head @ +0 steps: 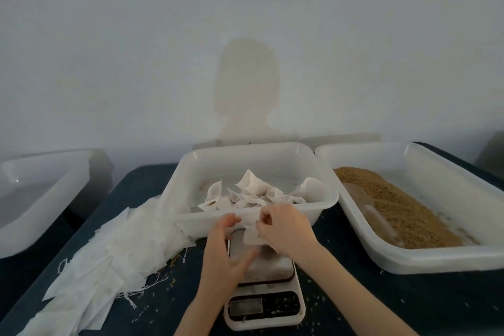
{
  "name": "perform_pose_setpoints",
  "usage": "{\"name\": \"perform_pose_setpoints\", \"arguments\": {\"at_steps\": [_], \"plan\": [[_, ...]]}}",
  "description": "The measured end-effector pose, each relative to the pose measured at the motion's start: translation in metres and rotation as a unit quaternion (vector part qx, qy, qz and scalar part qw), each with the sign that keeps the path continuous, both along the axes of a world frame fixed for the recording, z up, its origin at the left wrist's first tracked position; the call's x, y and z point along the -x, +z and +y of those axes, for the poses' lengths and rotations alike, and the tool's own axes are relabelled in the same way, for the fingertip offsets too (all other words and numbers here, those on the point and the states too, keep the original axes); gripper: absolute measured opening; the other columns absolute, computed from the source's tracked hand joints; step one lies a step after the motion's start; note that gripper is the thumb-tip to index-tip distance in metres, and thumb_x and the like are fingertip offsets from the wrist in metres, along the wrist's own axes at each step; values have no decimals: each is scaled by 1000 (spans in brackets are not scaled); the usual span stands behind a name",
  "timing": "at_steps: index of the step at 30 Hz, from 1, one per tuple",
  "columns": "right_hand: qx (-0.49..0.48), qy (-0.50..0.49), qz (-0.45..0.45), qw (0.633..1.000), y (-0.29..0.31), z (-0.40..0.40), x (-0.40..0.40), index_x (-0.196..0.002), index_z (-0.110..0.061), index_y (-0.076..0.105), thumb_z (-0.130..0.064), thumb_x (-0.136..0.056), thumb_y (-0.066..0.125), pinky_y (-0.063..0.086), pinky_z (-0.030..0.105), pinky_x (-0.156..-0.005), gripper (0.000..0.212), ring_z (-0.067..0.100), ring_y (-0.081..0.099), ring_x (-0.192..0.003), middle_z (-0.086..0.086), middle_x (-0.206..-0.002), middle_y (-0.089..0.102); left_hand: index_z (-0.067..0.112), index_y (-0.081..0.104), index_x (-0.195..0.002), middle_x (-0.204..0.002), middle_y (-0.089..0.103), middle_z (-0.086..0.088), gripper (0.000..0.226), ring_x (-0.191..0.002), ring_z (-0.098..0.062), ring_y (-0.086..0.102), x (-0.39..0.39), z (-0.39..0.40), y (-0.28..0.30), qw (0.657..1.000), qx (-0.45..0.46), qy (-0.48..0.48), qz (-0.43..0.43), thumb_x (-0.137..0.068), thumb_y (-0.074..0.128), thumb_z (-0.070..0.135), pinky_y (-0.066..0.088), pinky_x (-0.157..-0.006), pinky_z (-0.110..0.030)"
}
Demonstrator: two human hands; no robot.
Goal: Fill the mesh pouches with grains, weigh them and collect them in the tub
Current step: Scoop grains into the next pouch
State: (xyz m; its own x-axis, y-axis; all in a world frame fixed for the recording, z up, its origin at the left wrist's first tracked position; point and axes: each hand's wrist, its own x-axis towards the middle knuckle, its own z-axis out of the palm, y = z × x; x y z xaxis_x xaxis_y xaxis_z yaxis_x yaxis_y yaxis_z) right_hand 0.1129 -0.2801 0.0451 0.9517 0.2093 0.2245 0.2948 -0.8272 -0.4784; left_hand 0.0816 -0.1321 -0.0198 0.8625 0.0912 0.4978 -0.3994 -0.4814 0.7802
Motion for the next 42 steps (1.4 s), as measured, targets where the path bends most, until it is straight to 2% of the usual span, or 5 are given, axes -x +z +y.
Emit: {"name": "perform_pose_setpoints", "arguments": {"at_steps": [4, 13, 22, 30, 42], "plan": [[-97, 16, 17, 995, 27, -17, -1, -66, -23, 59, -30, -87, 58, 46, 26, -60, 22, 13, 58, -65, -7, -62, 59, 49, 15, -135, -131, 22, 44, 105, -122, 16, 31, -1, -35, 20, 998, -17, -53, 25, -50, 77, 55, 34, -91, -6], [-266, 82, 77, 957, 63, -47, 7, -65, 7, 59, -15, -86, 62, 41, 23, -57, 30, 7, 43, -43, -2, -49, 54, 54, 8, -135, -117, 58, 10, 109, -94, 11, 59, -15, -80, 37, 987, 126, -44, 89, -62, 83, 23, 49, -71, -10], [-298, 47, 58, 952, 63, -112, -3, -62, -10, 63, -29, -94, 56, 41, 20, -50, 38, 10, 47, -43, -3, -50, 59, 10, 54, -80, -63, 49, 4, 7, -54, 2, 46, -26, -114, 48, 990, -4, -61, 126, -81, 60, 7, 39, -53, -13], [195, -200, 187, 942, 17, -208, -50, -78, -17, 51, -46, -91, 45, 49, 31, -75, 32, 17, 56, -73, -4, -75, 54, 20, 41, -68, -62, 45, 7, 29, -56, -5, 43, -35, -108, 48, 991, -69, -20, 115, -80, 63, 6, 38, -53, -9], [335, -295, 102, 889, 20, -228, -60, -83, -18, 56, -30, -96, 46, 37, 20, -56, 21, 11, 51, -65, -7, -67, 49, 12, 44, -70, -65, 47, 0, 24, -59, -9, 43, -35, -104, 39, 990, -42, -9, 135, -82, 62, 3, 39, -54, -10]]}}
